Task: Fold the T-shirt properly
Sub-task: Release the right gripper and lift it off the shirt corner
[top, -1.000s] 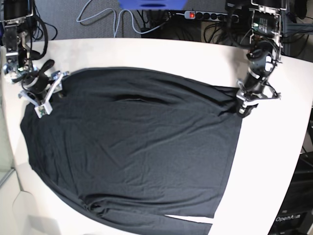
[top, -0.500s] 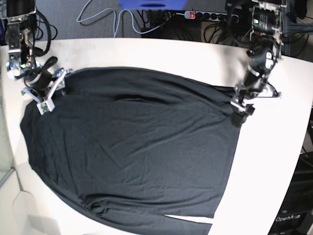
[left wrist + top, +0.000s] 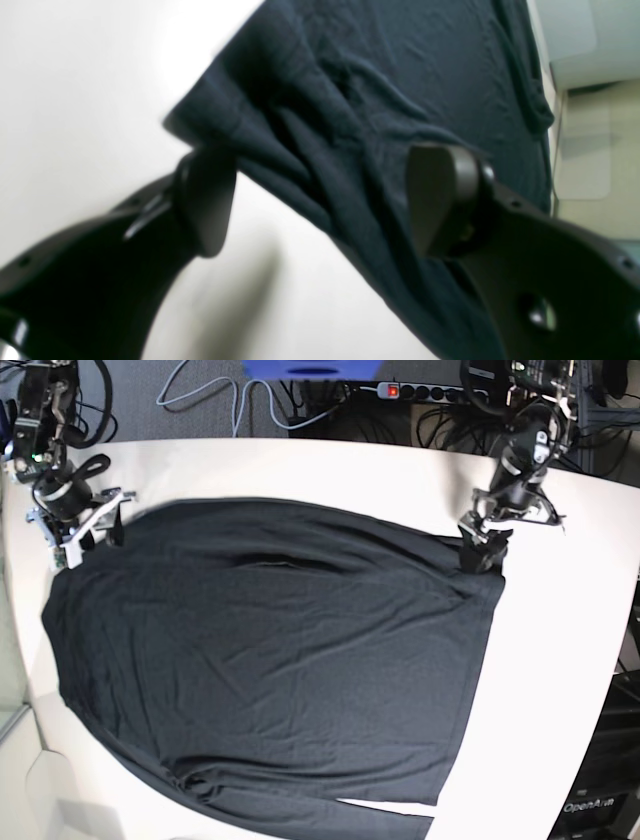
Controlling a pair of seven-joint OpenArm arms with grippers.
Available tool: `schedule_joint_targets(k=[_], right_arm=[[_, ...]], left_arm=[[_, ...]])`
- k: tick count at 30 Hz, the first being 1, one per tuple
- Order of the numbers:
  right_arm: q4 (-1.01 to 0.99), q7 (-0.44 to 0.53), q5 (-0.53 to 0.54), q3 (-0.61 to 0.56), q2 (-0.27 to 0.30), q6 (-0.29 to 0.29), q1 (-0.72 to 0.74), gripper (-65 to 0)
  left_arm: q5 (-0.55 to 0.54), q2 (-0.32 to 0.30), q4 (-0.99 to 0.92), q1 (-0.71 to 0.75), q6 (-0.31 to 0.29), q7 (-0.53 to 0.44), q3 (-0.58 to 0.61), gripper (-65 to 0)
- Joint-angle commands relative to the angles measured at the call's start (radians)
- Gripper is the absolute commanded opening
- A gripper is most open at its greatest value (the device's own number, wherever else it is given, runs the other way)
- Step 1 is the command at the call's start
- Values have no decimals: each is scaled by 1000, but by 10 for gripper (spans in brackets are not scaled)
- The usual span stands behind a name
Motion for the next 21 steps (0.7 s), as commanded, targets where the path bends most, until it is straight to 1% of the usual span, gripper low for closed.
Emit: schedule_joint_targets(k=[1,5,7,11,17,21], right_arm=[[24,24,10,15,3,25,1,-348],[19,15,4,55,-58,122,-2,-350],[9,13,2,72,-76,146,-4,-351],[3,18,2,72,-81,148,-21,-354],[-13,22,10,72,-84,151,-44,-355],[-24,25,10,74,-115,154,-53,-355]], left_arm=[[1,-12,20,9,-15,-14,-9,-143],[-1,-7,13,20,-15,-14,-14,-143],[-1,-6,-3,10,-15,-16,-11,-143],[-1,16,-33,0,-15,-16,-16,-143],[-1,31,-70,-13,-15,-22,-17,-143],[-2,54,-130,-48,-15,-21,-17,-143]])
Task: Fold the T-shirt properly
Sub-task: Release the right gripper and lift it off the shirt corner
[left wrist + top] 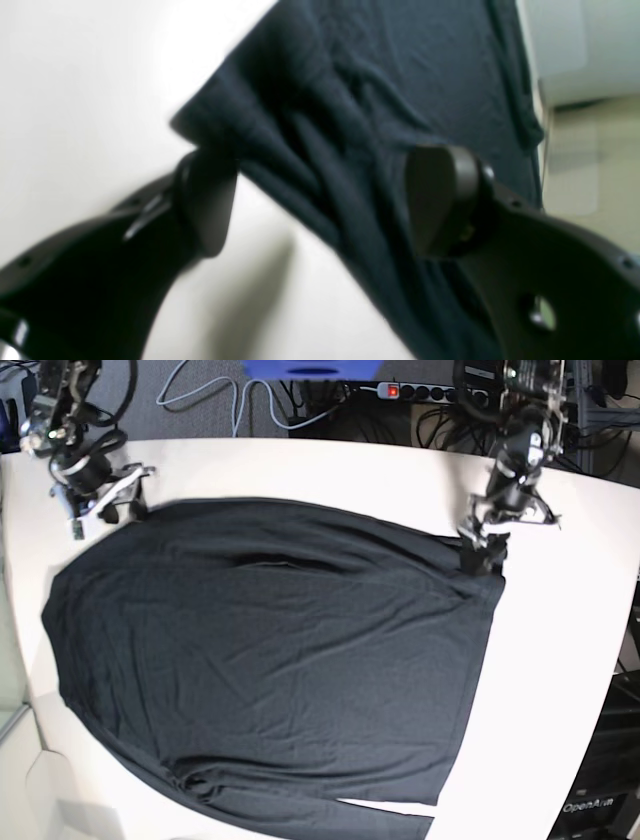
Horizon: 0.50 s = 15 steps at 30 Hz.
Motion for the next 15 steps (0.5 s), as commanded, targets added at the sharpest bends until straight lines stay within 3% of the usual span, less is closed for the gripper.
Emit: schedule_joint_targets(k=[1,10,12,15], right_arm=[[13,8,8,6,12,13,1,-355],[13,8,8,6,-5,13,-2,-355],[13,8,8,5,-5,13,-6,-355],[13,8,8,5,-5,13,-11,-357]], left_arm=[[-3,2,-16,2,16,18,1,-143],[-3,22,-96,-64,16,18,1,-150],[-3,22,-95,-66,16,18,1,-206],[-3,22,-93,-69,16,18,0,-355]])
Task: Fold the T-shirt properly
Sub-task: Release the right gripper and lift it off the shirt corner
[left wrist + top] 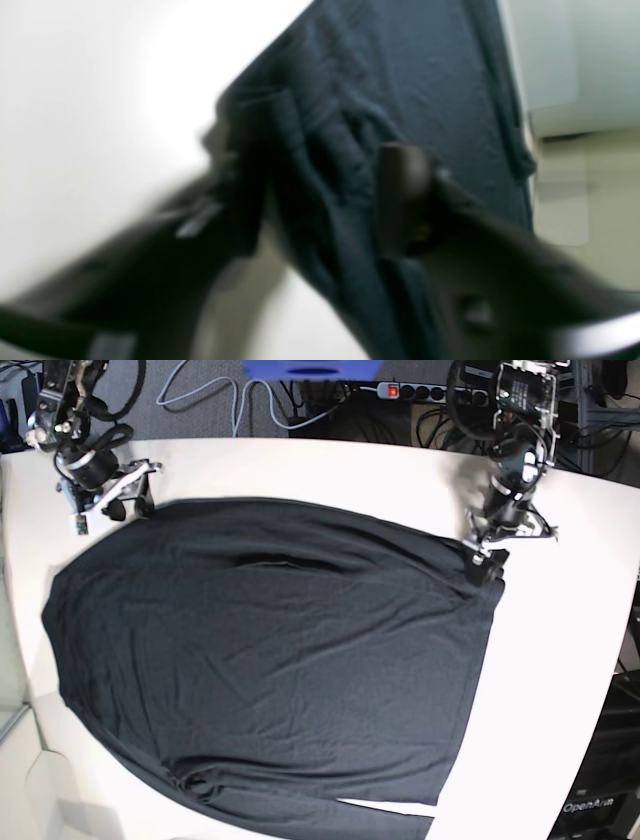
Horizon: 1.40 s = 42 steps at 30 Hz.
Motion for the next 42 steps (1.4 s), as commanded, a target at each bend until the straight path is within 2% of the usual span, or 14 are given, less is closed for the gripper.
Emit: schedule_joint_targets(k=[1,4,7,10,14,16,21,28,31,38,42], right_arm=[[13,5,6,3,8,7,-5,-357],[13,40,6,3,-3,7,-9,-357],[11,60,6,2,-4,7,-25,-357],[11,103,6,3,-33,17,-31,-357],[13,162,6,23,-67,152,-60,-357],[13,168,3,42,-90,156,-63,-357],[13,165,5,56,-102,156,-64,-357],[-27,163,-1,48,-92,156,-64,-348],[-58,163,2,51,-69,156,-61,-348],[-75,163,8,88,-75,156,-54,-347],[-85,156,69,109,-81,156,-32,-347]], left_arm=[[0,-4,-2,0,19,34,1,-415],[0,-4,-2,0,19,34,1,-565],[0,-4,-3,-3,19,37,1,-617],[0,-4,-2,-3,19,37,1,-621],[0,-4,4,-1,19,37,1,-623],[0,-4,6,2,19,37,1,-624],[0,-4,23,3,19,36,2,-624],[0,-4,55,5,19,37,2,-624],[0,-4,53,5,19,37,7,-624],[0,-4,52,5,19,37,10,-624],[0,-4,47,5,19,39,10,-624]])
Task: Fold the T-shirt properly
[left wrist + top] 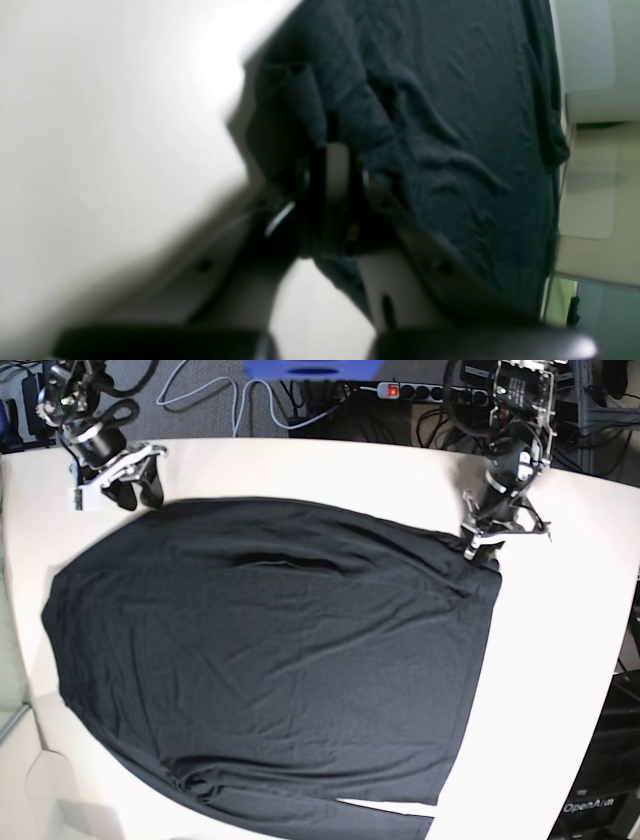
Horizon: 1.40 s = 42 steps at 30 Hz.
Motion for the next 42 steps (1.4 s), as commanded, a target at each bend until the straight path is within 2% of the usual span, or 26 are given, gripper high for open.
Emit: schedule_joint_targets(k=[1,8,12,15,20,25,32,36,42], right_arm=[[0,-25,6,16,8,-1,4,-347],[-46,-227,23,117,5,-1,123,-347],[-48,-293,23,140,4,-1,155,-353],[-48,-304,23,140,2,-1,163,-367],[-48,-304,42,134,1,-1,173,-474],[-48,-312,83,134,7,-1,182,-474],[-48,-358,83,134,7,-1,213,-486],[-32,-361,83,134,17,-1,221,-569],[-17,-361,83,137,42,-1,227,-583]], left_arm=[[-5,-6,9,-3,-12,-6,0,-624],[-5,-6,6,-3,-12,-6,1,-624],[-5,-6,6,5,-12,-6,0,-624],[-5,-6,9,11,-12,-6,-5,-624],[-5,-6,14,11,-12,-6,-5,-624],[-5,-6,14,11,-12,-6,-6,-624],[-5,-8,16,9,-12,-6,-6,-624],[-5,-11,17,6,-12,-6,-8,-624],[-5,-12,32,0,-12,-9,-9,-624]])
